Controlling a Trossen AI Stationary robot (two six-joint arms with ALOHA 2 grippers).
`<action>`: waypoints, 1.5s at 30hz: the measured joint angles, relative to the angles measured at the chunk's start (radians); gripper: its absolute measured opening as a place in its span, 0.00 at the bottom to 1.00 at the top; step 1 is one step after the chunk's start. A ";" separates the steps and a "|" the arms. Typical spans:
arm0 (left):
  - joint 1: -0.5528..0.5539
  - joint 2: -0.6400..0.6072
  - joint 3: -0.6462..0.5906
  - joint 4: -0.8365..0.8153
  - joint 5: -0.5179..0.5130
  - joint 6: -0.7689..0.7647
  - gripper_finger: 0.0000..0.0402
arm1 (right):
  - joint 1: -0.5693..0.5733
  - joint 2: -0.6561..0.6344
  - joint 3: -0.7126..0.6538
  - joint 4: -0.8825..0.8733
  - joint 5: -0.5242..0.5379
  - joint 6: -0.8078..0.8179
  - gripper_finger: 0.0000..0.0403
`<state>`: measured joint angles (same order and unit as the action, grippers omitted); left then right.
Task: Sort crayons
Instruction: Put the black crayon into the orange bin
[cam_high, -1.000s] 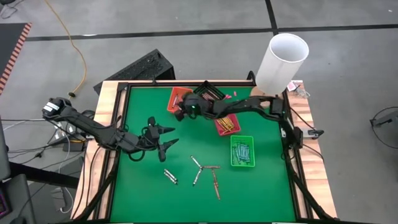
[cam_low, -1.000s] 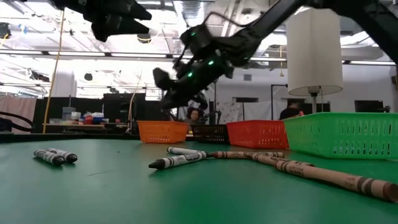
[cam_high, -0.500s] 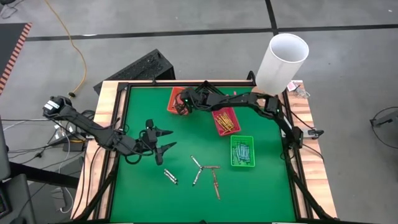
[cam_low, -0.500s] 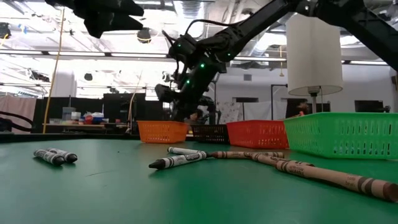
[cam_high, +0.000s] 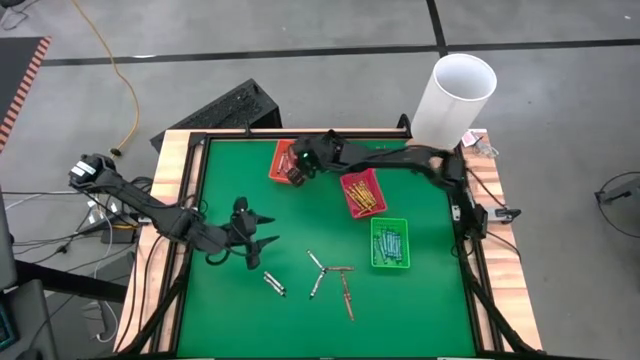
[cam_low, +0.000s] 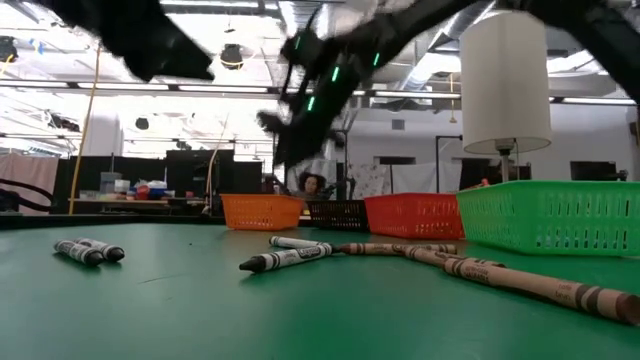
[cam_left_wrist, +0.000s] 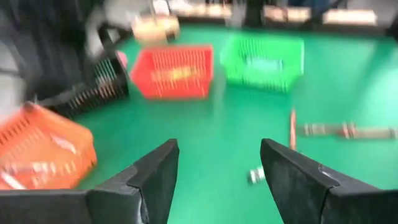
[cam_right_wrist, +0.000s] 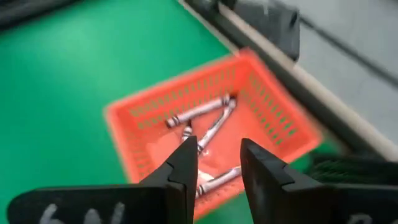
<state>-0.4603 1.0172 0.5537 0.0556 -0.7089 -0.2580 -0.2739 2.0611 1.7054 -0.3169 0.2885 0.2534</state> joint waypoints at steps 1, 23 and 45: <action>0.000 0.000 0.000 -0.041 0.026 -0.032 0.54 | 0.001 -0.041 0.000 -0.023 0.000 -0.032 0.29; -0.215 0.325 0.000 0.055 0.305 -0.014 0.48 | 0.268 -0.732 0.001 -0.409 0.113 -0.070 0.29; -0.177 0.538 0.000 0.093 0.266 0.013 0.48 | 0.300 -0.548 0.001 -0.495 0.157 -0.079 0.29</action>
<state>-0.6377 1.5556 0.5541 0.1485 -0.4426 -0.2453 0.0265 1.5127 1.7061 -0.8124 0.4458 0.1745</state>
